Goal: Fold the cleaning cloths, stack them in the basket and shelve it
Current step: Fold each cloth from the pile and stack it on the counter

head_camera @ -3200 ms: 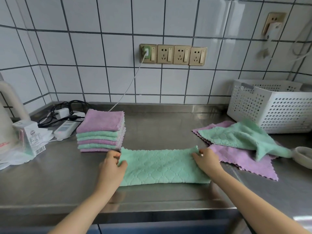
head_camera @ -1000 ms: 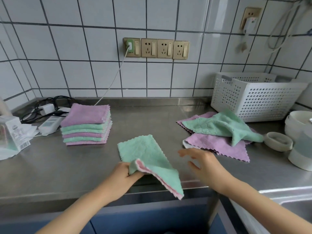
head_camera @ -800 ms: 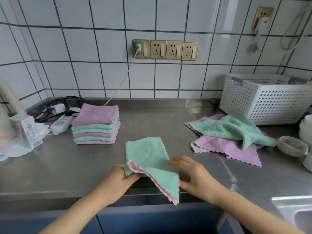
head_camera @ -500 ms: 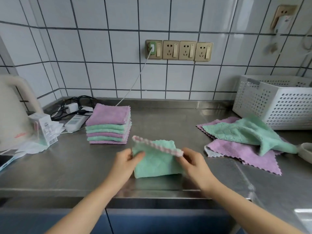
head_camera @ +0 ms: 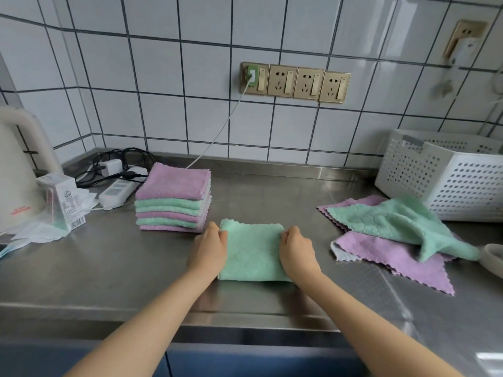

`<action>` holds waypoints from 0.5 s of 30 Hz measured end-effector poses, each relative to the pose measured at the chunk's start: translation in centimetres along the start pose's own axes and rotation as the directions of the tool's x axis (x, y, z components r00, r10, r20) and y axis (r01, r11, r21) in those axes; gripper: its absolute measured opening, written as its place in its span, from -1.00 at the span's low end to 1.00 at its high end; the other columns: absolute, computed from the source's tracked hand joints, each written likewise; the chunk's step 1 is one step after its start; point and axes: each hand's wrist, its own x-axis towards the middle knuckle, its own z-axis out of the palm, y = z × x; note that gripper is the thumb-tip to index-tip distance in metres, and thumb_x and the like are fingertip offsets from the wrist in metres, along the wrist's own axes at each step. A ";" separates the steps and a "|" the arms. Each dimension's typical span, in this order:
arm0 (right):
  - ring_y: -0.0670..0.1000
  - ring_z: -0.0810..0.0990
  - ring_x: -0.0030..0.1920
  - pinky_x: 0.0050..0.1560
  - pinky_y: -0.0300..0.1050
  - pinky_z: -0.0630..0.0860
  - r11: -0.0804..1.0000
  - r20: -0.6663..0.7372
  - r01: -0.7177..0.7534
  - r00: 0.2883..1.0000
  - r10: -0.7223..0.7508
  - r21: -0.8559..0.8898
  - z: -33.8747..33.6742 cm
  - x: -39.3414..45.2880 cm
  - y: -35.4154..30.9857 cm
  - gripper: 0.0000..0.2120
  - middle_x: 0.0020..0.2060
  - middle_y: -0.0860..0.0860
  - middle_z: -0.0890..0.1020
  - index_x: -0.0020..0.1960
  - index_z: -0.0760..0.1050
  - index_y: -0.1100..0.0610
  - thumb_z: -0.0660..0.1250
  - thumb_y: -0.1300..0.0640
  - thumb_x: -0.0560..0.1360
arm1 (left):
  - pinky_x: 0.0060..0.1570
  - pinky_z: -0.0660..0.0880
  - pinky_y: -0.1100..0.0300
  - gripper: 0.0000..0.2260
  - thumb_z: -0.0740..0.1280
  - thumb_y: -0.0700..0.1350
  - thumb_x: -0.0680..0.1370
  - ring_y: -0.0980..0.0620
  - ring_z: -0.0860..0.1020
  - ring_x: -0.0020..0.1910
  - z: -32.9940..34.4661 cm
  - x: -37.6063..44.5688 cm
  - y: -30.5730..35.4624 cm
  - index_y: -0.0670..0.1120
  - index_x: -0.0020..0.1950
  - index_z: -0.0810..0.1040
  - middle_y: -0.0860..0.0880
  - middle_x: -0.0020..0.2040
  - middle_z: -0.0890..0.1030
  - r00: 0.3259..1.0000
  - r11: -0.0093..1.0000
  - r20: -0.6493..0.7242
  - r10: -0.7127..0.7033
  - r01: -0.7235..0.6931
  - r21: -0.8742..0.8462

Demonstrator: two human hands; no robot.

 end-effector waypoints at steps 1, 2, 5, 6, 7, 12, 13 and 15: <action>0.18 0.44 -0.17 -0.16 -0.07 0.36 0.999 0.010 -0.025 1.000 0.025 -0.037 0.1 0.2 0.1 -0.78 -0.18 0.12 0.47 -0.09 0.34 0.23 -0.01 0.15 0.60 | -0.19 0.42 -0.01 -0.80 0.12 -0.06 0.60 -0.22 0.48 -0.11 0.1 0.1 0.1 -0.13 -0.18 0.31 -0.19 -0.16 0.53 1.000 1.000 0.013 -0.021 0.021 0.014; 0.18 0.44 -0.19 -0.19 -0.08 0.36 0.997 0.016 -0.045 0.999 0.046 -0.066 0.1 0.4 0.1 -0.79 -0.17 0.16 0.50 -0.16 0.34 0.23 0.01 0.21 0.58 | -0.19 0.43 0.00 -0.81 0.14 -0.07 0.59 -0.22 0.50 -0.10 0.1 0.1 0.1 -0.13 -0.17 0.32 -0.19 -0.14 0.55 0.999 0.999 0.019 -0.034 0.034 0.031; 0.16 0.44 -0.27 -0.31 -0.14 0.36 0.997 0.030 -0.063 0.997 0.064 -0.051 0.2 0.8 0.3 -0.74 -0.32 0.11 0.46 -0.33 0.27 0.19 0.05 0.27 0.53 | -0.24 0.43 0.02 -0.86 0.17 -0.10 0.57 -0.22 0.52 -0.10 0.1 -0.3 0.3 -0.14 -0.13 0.34 -0.19 -0.11 0.56 0.999 0.996 0.014 -0.044 0.043 0.075; 0.15 0.43 -0.29 -0.33 -0.15 0.34 0.997 0.036 -0.058 0.998 0.060 -0.050 0.1 0.8 0.3 -0.73 -0.34 0.10 0.45 -0.35 0.26 0.19 0.06 0.25 0.53 | -0.23 0.43 0.03 -0.89 0.18 -0.11 0.56 -0.22 0.52 -0.09 0.0 -0.5 0.4 -0.14 -0.10 0.34 -0.18 -0.10 0.55 0.999 0.997 0.013 -0.038 0.037 0.074; 0.15 0.43 -0.28 -0.32 -0.15 0.35 0.997 0.041 -0.050 0.998 0.052 -0.058 0.1 0.8 0.3 -0.72 -0.33 0.11 0.46 -0.36 0.26 0.19 0.07 0.24 0.53 | -0.21 0.46 0.02 -0.92 0.19 -0.12 0.55 -0.21 0.52 -0.08 -0.3 -0.6 0.5 -0.13 -0.05 0.34 -0.16 -0.10 0.54 0.999 0.997 0.022 -0.030 0.029 0.066; 0.22 0.56 -0.03 -0.21 -0.09 0.33 0.898 -0.069 0.089 0.989 -0.131 -0.431 -0.8 0.6 0.1 -0.93 -0.07 0.12 0.55 -0.08 0.33 0.16 0.09 0.19 0.52 | -0.25 0.47 0.06 -0.62 0.38 -0.21 0.40 -0.18 0.57 -0.19 -1.1 -2.3 0.2 -0.05 0.19 0.42 -0.08 -0.02 0.50 0.945 0.914 -0.076 0.319 -0.285 0.287; 0.22 0.55 0.00 -0.22 -0.06 0.32 0.845 -0.112 0.150 0.964 -0.240 -0.514 -0.7 0.6 0.3 -0.94 -0.03 0.10 0.54 -0.02 0.32 0.15 0.11 0.19 0.52 | -0.24 0.50 0.07 -0.63 0.40 -0.19 0.38 -0.15 0.57 -0.20 -1.1 -2.6 0.0 -0.06 0.17 0.49 -0.08 -0.03 0.51 0.897 0.868 -0.078 0.435 -0.394 0.301; 0.23 0.51 0.04 -0.15 0.01 0.38 0.749 -0.069 0.313 0.900 -0.430 -0.584 -0.2 0.4 0.7 -0.81 0.02 0.10 0.53 0.08 0.41 0.15 0.15 0.11 0.51 | 0.06 0.51 0.03 -0.62 0.23 -0.01 0.46 -0.12 0.55 0.06 -1.1 -2.9 -0.4 -0.07 0.24 0.52 -0.05 0.13 0.53 0.852 0.823 0.071 0.518 -0.519 0.231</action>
